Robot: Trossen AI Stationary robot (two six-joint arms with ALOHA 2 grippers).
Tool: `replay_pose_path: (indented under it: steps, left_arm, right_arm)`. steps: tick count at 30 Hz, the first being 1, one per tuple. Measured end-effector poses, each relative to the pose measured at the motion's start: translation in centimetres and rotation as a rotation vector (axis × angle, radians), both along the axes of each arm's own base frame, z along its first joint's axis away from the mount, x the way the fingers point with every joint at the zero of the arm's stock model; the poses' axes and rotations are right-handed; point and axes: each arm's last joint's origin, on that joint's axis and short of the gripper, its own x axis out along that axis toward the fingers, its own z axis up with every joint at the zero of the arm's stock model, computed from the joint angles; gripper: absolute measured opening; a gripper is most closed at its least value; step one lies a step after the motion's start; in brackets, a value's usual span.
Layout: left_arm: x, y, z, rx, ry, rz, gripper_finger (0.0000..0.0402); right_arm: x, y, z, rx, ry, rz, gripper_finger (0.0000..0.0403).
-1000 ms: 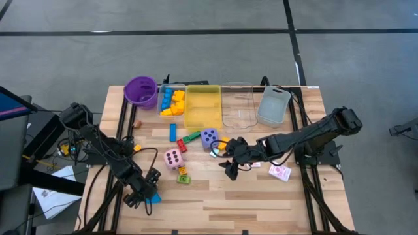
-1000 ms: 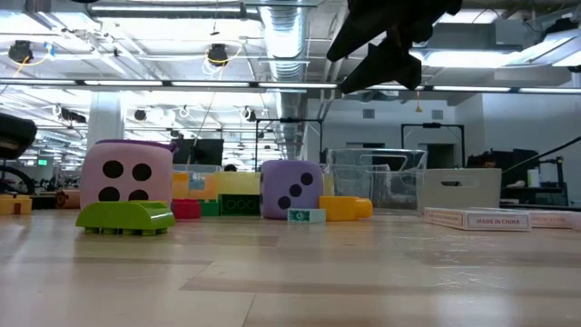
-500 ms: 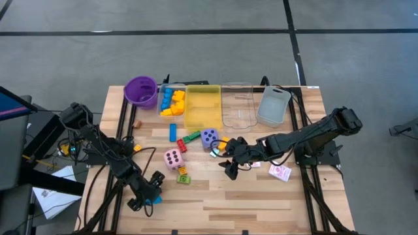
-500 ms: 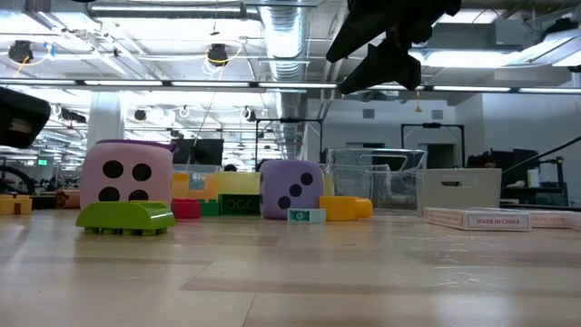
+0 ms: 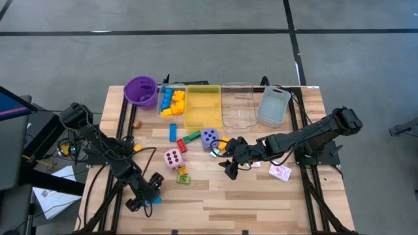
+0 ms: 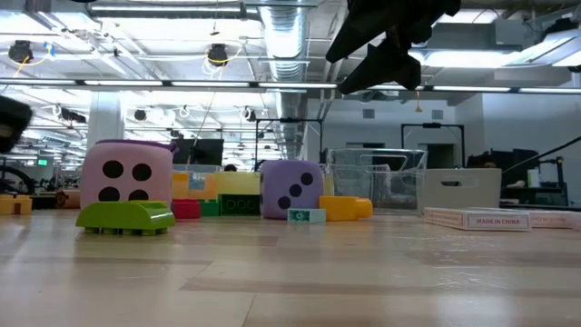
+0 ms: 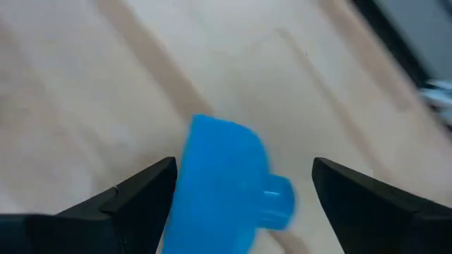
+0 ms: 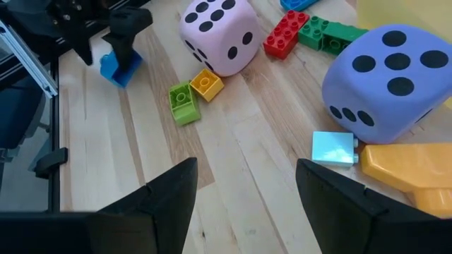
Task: Pick & Place Toys
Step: Put the bottom blue stud game piece into the left transparent bin
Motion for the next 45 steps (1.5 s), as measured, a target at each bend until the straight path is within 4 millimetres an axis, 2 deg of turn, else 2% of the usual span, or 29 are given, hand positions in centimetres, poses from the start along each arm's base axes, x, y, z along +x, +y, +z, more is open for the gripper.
replay_pose_path:
  steps: [3,14,26,37,45]
  left_arm:
    - [-0.1,-0.2,0.1,-0.045,0.036,-0.038,0.0314]
    - [-0.2,-0.2,0.0,-0.041,0.028,-0.034,0.0304]
    - [-1.2,0.7,-1.6,-0.043,0.069,0.005,0.0304]
    - [-0.5,0.4,-1.4,-0.04,-0.057,0.064,0.0304]
    - [-0.4,0.5,-1.4,-0.036,-0.063,0.136,0.0304]
  right_arm:
    - [0.0,0.0,0.0,0.0,0.0,0.0,0.0235]
    - [0.0,0.0,0.0,0.0,0.0,0.0,0.0235]
    - [0.0,0.0,0.0,0.0,0.0,0.0,0.0235]
    - [0.0,0.0,0.0,0.0,0.0,0.0,0.0235]
    - [0.0,0.0,0.0,0.0,0.0,0.0,0.0235]
